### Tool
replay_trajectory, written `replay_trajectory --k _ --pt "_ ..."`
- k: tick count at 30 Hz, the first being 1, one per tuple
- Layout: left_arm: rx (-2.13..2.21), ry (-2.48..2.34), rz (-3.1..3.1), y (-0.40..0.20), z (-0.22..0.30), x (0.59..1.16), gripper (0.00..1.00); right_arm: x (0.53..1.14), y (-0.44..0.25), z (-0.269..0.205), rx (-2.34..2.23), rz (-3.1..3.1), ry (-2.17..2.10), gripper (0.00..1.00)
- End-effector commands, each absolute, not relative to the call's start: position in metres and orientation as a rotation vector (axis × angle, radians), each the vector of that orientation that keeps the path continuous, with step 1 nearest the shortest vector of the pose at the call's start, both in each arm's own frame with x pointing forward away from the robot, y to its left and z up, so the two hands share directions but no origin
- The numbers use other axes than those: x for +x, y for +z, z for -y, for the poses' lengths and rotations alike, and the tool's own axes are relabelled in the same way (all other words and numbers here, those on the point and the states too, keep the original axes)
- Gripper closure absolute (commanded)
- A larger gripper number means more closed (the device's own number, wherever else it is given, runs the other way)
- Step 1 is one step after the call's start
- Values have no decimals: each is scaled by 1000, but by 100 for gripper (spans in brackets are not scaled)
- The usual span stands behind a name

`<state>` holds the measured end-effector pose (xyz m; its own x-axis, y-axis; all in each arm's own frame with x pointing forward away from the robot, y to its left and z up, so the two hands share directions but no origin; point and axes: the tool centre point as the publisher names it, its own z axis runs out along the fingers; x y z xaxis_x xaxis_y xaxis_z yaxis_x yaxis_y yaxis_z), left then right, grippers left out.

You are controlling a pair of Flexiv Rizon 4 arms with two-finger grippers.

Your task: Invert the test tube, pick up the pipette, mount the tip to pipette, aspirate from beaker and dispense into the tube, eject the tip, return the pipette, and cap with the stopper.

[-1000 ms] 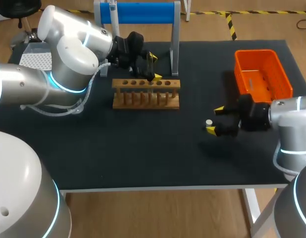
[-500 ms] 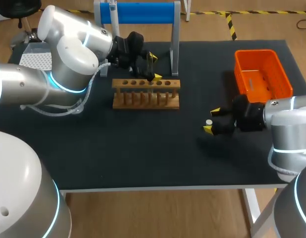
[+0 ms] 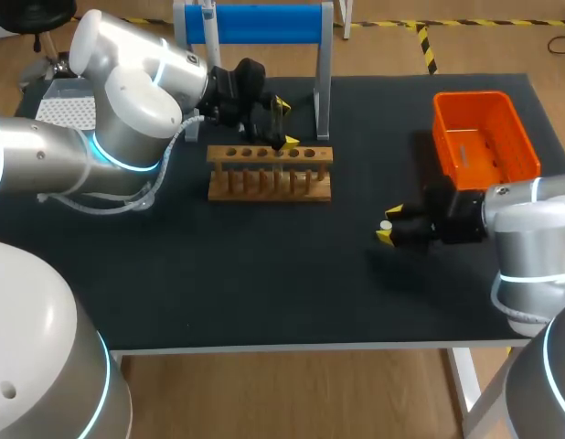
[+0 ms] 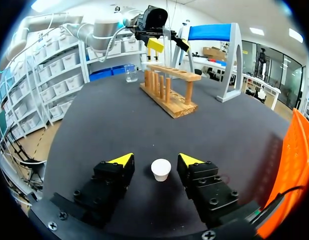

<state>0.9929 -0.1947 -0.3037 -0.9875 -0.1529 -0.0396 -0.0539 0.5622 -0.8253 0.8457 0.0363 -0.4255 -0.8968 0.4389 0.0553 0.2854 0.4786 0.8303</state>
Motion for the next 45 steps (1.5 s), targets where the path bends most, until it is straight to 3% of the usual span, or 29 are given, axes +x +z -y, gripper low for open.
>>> replay_trajectory --k 1,25,45 --pt "-177 -1407 -2689 -303 195 994 0 847 -426 -37 636 -2564 1379 44" --pt "-177 -1407 -2689 -303 195 994 0 849 -430 -39 651 -2579 1359 55" --pt "-177 -1407 -2689 -303 195 994 0 848 -431 -37 668 -2586 1342 58"
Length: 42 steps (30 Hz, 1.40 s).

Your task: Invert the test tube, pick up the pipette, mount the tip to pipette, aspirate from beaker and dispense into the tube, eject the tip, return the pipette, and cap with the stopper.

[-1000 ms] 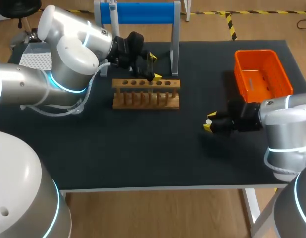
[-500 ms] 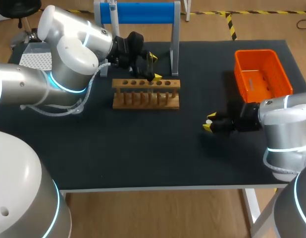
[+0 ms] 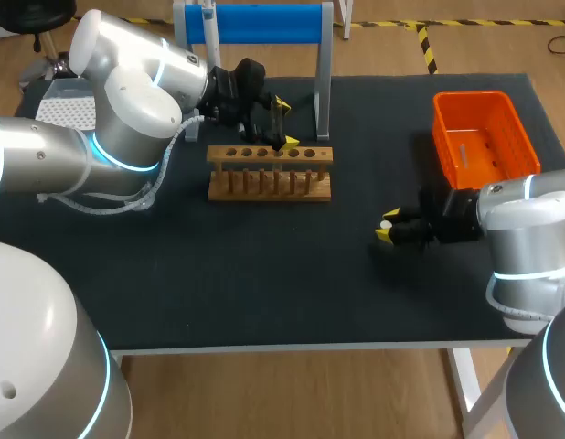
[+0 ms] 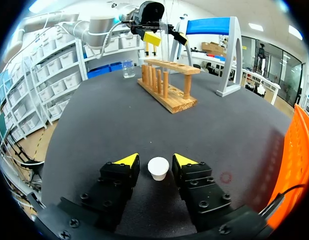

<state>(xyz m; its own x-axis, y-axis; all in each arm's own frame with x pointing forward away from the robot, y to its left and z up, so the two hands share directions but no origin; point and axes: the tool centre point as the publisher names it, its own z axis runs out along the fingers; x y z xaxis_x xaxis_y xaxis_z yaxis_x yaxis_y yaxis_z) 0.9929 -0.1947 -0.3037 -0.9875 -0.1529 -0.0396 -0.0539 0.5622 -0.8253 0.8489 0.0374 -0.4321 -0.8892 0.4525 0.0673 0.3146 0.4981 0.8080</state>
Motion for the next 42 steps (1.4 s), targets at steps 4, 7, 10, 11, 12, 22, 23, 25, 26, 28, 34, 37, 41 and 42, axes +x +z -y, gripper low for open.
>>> replay_trajectory --k 4,7,10,11,12,22,23,25,26,28,34,37,41,42 --pt "-177 -1407 -2689 -303 195 994 0 848 -431 -37 670 -2586 1338 60" --pt "-177 -1407 -2689 -303 195 994 0 848 -432 -37 669 -2586 1332 60" --pt "-177 -1407 -2689 -303 195 994 0 849 -432 -36 669 -2586 1328 63" --pt "-177 -1407 -2689 -303 195 994 0 849 -432 -36 669 -2587 1325 64" --pt "-177 -1407 -2689 -303 195 994 0 849 -432 -36 670 -2587 1322 64" --pt "-177 -1407 -2689 -303 195 994 0 849 -433 -36 673 -2594 1308 88" --pt "-177 -1407 -2689 -303 195 994 0 849 -433 -36 673 -2595 1307 97" --pt "-177 -1407 -2689 -303 195 994 0 849 -433 -36 673 -2597 1306 100" --pt "-177 -1407 -2689 -303 195 994 0 848 -433 -36 672 -2599 1306 100" --pt "-177 -1407 -2689 -303 195 994 0 848 -433 -36 672 -2601 1305 100" --pt "-177 -1407 -2689 -303 195 994 0 850 -431 -34 682 -2597 1308 100" --pt "-177 -1407 -2689 -303 195 994 0 851 -427 -33 682 -2595 1300 100" --pt "-177 -1407 -2689 -303 195 994 0 852 -418 -34 635 -2606 1280 100" --pt "-177 -1407 -2689 -303 195 994 0 853 -415 -34 617 -2606 1277 100"
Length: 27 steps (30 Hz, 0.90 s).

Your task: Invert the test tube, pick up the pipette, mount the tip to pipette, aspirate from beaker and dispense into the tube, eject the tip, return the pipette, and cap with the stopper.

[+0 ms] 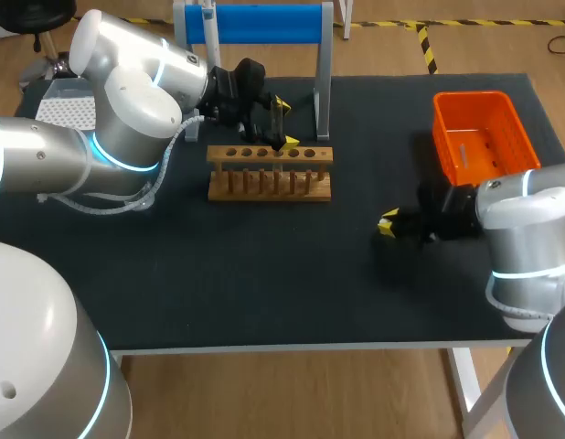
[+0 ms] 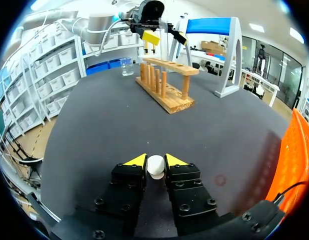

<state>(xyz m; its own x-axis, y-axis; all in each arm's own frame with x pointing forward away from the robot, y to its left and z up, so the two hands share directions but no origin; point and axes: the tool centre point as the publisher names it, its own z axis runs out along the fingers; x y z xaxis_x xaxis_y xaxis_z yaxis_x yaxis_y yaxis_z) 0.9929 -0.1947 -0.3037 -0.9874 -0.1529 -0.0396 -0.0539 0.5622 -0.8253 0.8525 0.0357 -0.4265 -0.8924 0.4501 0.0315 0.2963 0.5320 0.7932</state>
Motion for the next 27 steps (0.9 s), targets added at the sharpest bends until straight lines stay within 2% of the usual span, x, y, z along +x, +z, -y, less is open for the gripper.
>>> replay_trajectory --k 1,21,27 --pt "-177 -1407 -2689 -303 195 994 0 854 -412 -35 602 -2608 1275 100" --pt "-177 -1407 -2689 -303 195 994 0 902 -306 -58 355 -2681 1302 100" --pt "-177 -1407 -2689 -303 195 994 0 902 -306 -58 355 -2681 1302 100"
